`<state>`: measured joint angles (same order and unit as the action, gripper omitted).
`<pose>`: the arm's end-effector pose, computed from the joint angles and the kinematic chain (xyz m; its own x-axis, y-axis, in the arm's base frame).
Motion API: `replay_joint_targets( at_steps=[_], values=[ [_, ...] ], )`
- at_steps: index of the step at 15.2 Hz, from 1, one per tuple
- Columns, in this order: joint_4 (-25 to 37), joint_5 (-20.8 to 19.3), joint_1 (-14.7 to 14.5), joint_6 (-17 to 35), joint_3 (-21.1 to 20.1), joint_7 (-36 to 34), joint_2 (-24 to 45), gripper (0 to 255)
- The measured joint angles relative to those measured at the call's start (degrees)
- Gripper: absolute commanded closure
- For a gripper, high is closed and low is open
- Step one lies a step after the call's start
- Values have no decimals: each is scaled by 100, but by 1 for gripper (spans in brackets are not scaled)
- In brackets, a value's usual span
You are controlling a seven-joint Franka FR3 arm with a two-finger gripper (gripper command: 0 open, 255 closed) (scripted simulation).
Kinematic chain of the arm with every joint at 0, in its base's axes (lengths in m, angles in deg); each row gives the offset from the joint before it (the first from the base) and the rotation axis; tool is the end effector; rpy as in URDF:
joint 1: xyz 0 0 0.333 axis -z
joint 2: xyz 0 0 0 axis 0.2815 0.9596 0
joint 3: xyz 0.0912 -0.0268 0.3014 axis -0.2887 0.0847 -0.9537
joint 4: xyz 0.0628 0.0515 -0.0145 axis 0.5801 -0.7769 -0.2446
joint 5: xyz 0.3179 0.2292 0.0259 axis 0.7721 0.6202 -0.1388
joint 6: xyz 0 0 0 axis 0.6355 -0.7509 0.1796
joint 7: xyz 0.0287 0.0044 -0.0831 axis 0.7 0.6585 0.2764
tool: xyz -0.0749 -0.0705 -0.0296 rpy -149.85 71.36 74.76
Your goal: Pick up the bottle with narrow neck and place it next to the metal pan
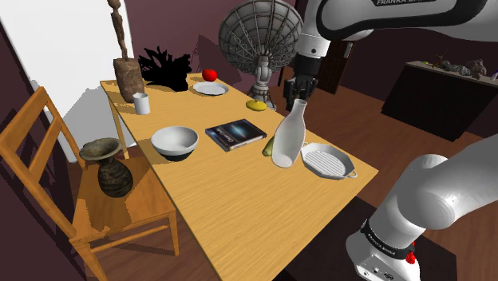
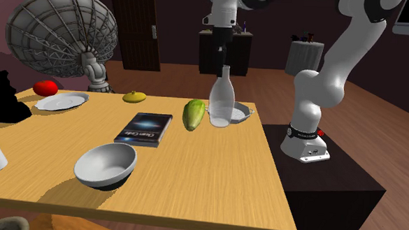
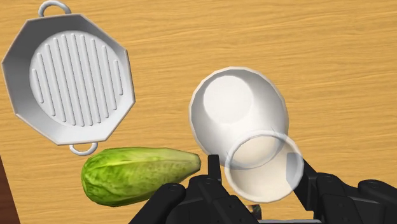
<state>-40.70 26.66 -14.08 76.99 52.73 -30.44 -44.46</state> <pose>0.4109 0.0001 0.5485 0.9809 -0.1945 -0.0062 -0.1946 -0.9807 -0.0187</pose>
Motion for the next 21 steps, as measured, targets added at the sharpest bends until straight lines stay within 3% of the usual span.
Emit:
replay_joint_targets(
  at_steps=[21],
  values=[
    [-1343,25,-10,1600,-27,23,257,255]
  ],
)
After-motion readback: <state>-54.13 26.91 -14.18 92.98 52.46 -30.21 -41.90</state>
